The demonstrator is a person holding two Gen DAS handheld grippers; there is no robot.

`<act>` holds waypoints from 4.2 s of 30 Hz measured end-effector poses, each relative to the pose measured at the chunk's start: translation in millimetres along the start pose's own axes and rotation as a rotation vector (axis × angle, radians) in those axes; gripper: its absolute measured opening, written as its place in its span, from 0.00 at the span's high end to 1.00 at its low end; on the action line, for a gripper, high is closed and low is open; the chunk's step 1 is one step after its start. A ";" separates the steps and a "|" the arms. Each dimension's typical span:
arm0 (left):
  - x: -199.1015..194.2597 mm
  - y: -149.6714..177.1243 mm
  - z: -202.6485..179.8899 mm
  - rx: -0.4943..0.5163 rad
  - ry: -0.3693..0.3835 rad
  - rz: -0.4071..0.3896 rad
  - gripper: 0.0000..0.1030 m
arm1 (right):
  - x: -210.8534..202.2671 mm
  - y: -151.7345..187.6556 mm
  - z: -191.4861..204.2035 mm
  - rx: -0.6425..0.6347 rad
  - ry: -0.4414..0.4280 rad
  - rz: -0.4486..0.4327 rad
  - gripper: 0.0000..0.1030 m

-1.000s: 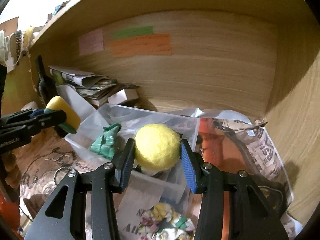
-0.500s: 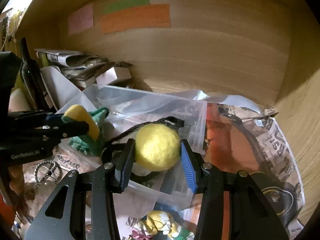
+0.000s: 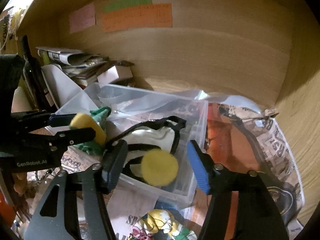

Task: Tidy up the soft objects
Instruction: 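Carry the sponge and ball over the box and open both tools, then grasp the silver chain bracelet with the left tool while the right tool grasps the floral scrunchie, then carry the bracelet and scrunchie over the box and release them inside, then grasp the white cloth pouch with the left tool while the right tool grasps the silver mesh bag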

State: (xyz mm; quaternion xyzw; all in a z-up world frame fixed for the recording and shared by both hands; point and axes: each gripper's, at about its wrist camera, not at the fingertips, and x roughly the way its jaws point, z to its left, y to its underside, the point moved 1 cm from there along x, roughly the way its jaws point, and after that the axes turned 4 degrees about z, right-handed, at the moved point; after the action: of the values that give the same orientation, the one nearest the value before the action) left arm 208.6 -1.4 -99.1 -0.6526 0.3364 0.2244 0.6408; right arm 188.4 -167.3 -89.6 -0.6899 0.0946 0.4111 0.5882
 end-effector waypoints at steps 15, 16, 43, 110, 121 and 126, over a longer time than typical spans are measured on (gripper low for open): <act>-92.9 16.2 17.7 -0.031 -0.092 -0.198 0.02 | -67.9 8.6 -11.2 0.042 0.035 -0.132 0.19; -96.2 19.6 21.0 -0.029 -0.103 -0.195 0.02 | -70.6 10.7 -11.9 0.043 0.040 -0.134 0.19; -27.3 121.4 54.5 -0.125 -0.146 0.173 0.25 | -13.2 94.0 -9.9 0.076 0.007 0.215 0.29; 8.1 -6.5 45.8 -0.072 -0.052 -0.019 0.94 | 26.7 -6.7 22.6 -0.065 -0.036 0.035 0.77; -4.5 6.1 37.3 -0.046 -0.056 -0.022 0.58 | 19.8 -4.6 26.9 -0.097 -0.026 0.031 0.45; -29.4 11.1 32.1 -0.037 -0.064 -0.061 0.42 | 0.7 -5.5 26.1 -0.093 -0.022 -0.008 0.35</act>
State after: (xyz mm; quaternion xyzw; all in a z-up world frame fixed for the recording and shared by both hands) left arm 185.2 35.2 -87.9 -0.6667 0.2916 0.2316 0.6456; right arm 180.4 -142.2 -85.3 -0.7122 0.0660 0.4203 0.5584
